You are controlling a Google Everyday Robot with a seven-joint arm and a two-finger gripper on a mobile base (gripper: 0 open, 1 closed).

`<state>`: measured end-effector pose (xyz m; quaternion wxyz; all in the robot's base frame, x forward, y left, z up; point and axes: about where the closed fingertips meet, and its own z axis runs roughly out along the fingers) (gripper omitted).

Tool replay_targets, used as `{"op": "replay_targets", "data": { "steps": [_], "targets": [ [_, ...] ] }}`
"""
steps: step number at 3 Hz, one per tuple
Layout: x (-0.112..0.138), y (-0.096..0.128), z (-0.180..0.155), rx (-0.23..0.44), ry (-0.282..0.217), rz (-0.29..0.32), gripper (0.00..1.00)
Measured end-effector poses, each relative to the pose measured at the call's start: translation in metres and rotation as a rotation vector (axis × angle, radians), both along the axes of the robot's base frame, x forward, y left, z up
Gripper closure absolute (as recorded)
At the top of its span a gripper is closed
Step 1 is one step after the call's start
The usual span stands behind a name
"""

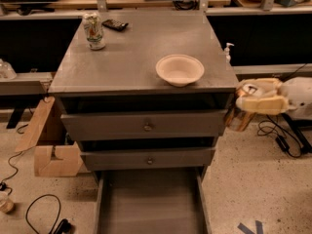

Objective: Pick orange can from bottom drawer and place on counter

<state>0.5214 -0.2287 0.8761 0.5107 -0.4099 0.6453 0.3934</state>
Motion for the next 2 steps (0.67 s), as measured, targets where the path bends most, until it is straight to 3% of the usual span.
{"op": "replay_targets", "data": {
  "steps": [1, 2],
  "targets": [
    [0.034, -0.005, 0.07, 0.001, -0.026, -0.063, 1.0],
    [0.089, 0.008, 0.115, -0.004, -0.015, -0.095, 1.0]
  ]
}}
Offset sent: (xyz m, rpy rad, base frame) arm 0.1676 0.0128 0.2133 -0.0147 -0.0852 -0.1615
